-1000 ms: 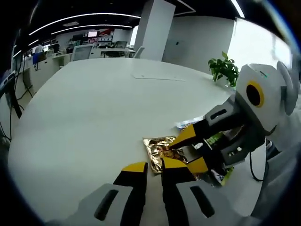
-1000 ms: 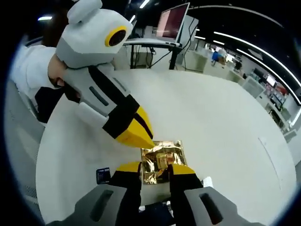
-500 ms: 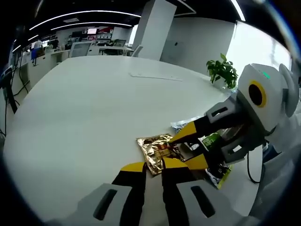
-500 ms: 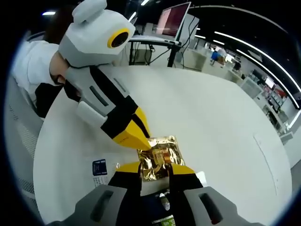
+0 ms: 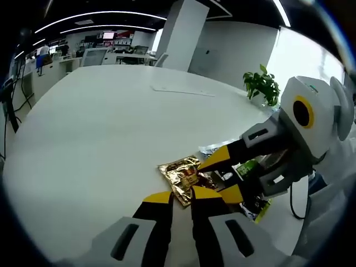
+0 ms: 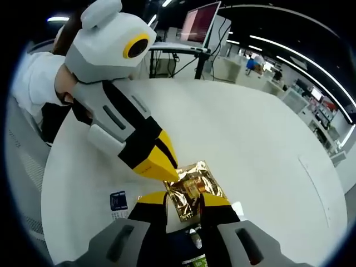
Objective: Arrange the skincare products in the storage area until every visible bottle or jar stands upright without overlapping.
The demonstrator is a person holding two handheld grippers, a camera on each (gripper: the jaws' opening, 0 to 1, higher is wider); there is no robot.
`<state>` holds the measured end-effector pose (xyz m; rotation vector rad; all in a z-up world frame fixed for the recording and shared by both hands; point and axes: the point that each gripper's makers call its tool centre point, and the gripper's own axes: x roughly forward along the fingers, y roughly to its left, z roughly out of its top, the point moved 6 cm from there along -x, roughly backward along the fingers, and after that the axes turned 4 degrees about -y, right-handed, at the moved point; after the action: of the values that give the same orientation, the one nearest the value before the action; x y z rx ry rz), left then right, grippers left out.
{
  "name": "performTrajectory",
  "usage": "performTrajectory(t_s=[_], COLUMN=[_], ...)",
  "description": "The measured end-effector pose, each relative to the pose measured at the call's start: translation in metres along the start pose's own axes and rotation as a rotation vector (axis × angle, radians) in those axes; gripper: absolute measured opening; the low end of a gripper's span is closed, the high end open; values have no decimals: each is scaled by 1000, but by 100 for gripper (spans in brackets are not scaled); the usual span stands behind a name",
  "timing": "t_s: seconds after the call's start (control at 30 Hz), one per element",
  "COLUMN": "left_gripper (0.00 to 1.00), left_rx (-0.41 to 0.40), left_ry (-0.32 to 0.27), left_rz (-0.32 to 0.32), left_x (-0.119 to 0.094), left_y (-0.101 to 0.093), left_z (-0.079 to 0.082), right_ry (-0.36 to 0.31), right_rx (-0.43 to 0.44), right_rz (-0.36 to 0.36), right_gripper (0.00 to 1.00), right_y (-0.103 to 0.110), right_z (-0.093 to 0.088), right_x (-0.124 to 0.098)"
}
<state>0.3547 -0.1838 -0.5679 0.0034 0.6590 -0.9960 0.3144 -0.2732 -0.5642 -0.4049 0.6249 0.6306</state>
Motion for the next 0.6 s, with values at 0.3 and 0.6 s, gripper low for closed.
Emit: performTrajectory(t_s=[0.3, 0.6], left_gripper=[9, 8], left_rx=[5, 6], left_ry=[-20, 18], left_rz=[-22, -65], left_x=[-29, -39], left_y=[-1, -20], left_z=[4, -18], right_ry=[-49, 16], right_rx=[-10, -107], right_rz=[124, 167], right_gripper=[26, 32], right_y=[38, 61], right_z=[3, -11], right_x=[-30, -24])
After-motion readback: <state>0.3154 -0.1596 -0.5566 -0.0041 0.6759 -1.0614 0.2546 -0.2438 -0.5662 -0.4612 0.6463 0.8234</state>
